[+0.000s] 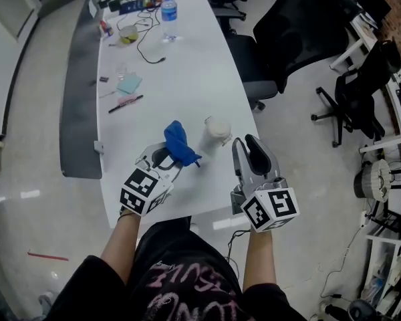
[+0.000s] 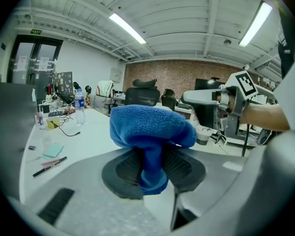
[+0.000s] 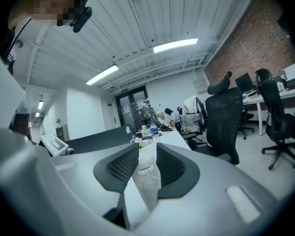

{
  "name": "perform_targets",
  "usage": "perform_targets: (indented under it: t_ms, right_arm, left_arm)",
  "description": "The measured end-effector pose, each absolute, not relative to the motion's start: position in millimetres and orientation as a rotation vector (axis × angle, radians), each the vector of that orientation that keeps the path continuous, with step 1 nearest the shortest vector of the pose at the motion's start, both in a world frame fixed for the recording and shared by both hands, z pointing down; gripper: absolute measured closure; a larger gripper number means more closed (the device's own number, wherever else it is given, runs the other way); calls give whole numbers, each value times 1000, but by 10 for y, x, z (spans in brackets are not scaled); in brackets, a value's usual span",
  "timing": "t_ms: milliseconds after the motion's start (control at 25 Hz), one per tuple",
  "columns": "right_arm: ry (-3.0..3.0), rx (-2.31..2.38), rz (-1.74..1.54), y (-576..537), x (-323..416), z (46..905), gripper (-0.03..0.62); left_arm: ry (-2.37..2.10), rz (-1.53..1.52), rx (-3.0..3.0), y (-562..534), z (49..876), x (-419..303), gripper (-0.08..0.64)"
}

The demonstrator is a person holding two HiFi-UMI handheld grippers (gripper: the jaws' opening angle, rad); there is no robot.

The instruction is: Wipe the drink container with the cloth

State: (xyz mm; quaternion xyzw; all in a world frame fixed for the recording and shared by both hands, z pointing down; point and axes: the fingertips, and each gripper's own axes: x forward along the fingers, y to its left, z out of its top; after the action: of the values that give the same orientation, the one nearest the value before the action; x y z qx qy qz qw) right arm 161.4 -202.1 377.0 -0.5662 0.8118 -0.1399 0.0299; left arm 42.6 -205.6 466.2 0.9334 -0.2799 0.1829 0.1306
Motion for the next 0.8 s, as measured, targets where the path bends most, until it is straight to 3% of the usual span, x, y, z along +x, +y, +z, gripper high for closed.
perform_targets:
  t_ms: [200, 800]
  right_arm:
    - [2438, -1824, -408, -1793, 1763, 3673, 535]
    - [2364, -1936, -340, -1079, 2030, 3441, 598]
  left_arm:
    - [-818, 506, 2752, -1932, 4493, 462, 457]
    - [-853, 404, 2861, -1521, 3892, 590, 457]
